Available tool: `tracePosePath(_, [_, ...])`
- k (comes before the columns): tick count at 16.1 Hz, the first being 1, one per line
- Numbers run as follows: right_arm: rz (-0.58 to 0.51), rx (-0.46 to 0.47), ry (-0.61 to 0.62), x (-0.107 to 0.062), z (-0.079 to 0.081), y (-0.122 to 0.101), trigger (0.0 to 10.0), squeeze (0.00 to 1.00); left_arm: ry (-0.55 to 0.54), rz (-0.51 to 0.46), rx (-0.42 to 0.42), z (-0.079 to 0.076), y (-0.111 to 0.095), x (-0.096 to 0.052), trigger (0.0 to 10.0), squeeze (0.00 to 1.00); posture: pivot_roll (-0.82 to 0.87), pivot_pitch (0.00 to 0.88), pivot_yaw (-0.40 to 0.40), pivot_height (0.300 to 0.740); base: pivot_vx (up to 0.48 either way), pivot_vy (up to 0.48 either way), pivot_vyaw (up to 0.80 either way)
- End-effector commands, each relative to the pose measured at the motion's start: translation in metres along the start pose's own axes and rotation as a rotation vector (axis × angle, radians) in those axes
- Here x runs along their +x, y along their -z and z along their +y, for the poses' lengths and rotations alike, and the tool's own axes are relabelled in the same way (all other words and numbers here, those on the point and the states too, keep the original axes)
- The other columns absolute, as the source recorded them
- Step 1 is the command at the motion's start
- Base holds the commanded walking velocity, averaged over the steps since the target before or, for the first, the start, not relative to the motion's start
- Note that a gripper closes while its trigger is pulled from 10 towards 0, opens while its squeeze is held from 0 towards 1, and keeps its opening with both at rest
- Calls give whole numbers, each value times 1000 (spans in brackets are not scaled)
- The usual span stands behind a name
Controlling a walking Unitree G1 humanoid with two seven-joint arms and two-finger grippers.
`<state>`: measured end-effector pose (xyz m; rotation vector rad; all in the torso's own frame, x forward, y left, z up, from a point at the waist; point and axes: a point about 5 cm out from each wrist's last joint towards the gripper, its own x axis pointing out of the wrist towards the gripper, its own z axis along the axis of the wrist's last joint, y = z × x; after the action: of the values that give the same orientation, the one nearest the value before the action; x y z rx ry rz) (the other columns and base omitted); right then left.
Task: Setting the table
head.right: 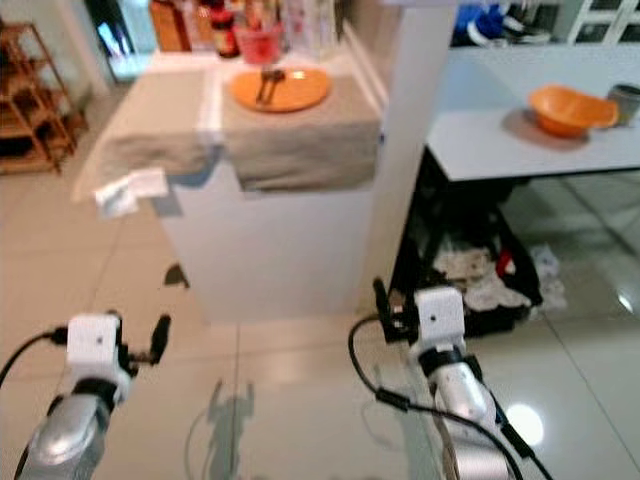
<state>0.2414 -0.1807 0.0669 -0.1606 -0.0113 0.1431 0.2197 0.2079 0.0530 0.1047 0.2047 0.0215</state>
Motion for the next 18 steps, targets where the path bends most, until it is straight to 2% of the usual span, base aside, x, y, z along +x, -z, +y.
tracePosePath(1, [-26, -26, -12, 4, -1, -5, 10000, 0, 14, -108, -1, -7, -26, 10, 10000, 0, -113, 0, 47, 736, 296, 379, 0])
tracePosePath(2, [-38, -41, -25, 6, 1, -6, 10000, 0, 6, -141, -27, -10, -36, 14, 10000, 0, -112, 0, 48, 736, 341, 337, 0])
tracePosePath(5, [-88, -77, 6, 10, 0, -13, 10000, 0, 37, -235, -23, -24, -61, 22, 10000, 0, -110, 0, 50, 736, 369, 306, 0])
tracePosePath(15, [-116, -59, 31, 24, 2, -14, 10000, 0, 83, -304, 39, -37, -86, 31, 10000, 0, -102, 0, 63, 736, 371, 305, 0])
tracePosePath(18, [-108, -69, 44, 27, 4, -15, 10000, 0, 104, -305, 53, -40, -90, 33, 10000, 0, -101, 0, 70, 736, 450, 0, 0])
